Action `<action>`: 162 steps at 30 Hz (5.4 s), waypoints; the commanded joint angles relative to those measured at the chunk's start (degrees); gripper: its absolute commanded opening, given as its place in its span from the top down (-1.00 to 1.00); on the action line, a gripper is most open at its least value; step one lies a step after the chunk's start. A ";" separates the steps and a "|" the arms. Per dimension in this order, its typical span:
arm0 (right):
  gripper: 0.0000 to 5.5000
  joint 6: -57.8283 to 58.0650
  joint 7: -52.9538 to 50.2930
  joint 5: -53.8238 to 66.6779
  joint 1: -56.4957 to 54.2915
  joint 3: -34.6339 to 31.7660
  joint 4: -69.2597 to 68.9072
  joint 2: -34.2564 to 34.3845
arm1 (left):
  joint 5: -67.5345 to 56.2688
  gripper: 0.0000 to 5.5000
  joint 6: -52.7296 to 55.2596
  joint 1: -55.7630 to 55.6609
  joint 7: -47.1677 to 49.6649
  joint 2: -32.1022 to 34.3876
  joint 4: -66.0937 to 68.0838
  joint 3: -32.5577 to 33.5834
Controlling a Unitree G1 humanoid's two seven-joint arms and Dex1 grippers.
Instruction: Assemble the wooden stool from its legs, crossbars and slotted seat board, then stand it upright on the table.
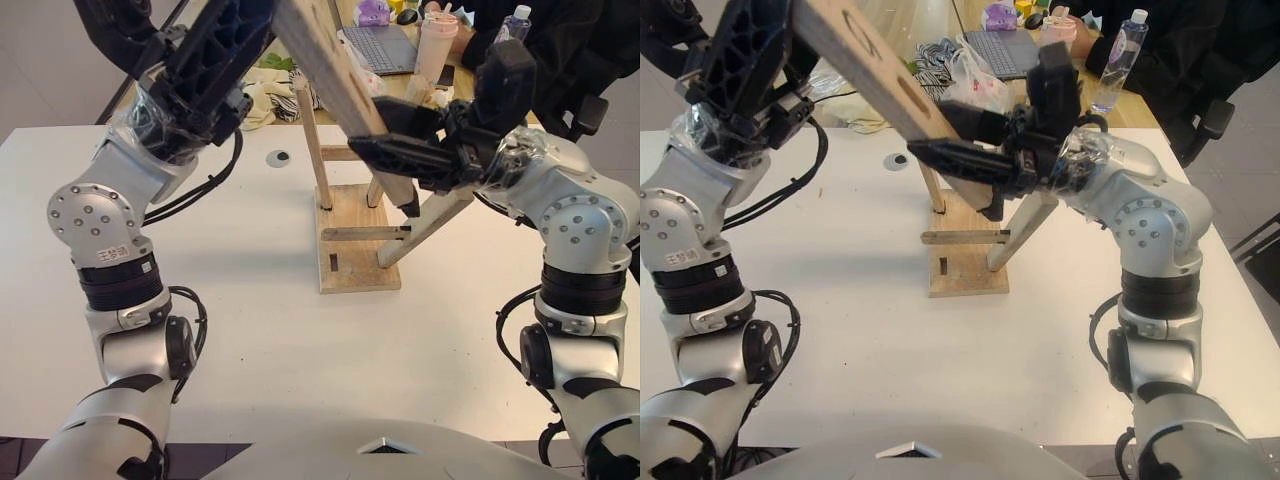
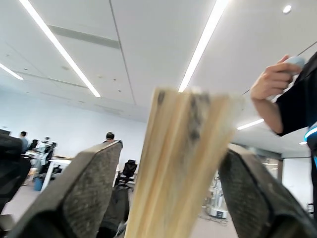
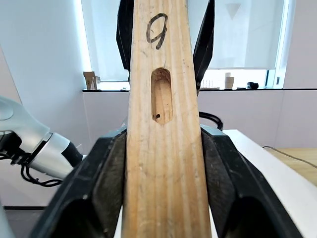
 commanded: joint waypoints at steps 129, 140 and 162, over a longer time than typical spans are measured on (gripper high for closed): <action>0.40 -32.27 -23.53 -60.16 0.39 13.31 -3.40 -6.68 | 56.45 0.27 -20.81 17.01 -14.89 13.82 15.53 -40.05; 1.00 -23.26 -27.69 -64.38 25.44 26.21 -0.50 -0.78 | 54.82 0.27 -19.21 16.31 -14.34 13.62 14.39 -39.21; 1.00 -16.01 -24.78 -57.09 29.57 24.81 6.00 1.11 | 65.08 -0.04 -21.66 19.11 -12.06 12.61 8.06 -41.09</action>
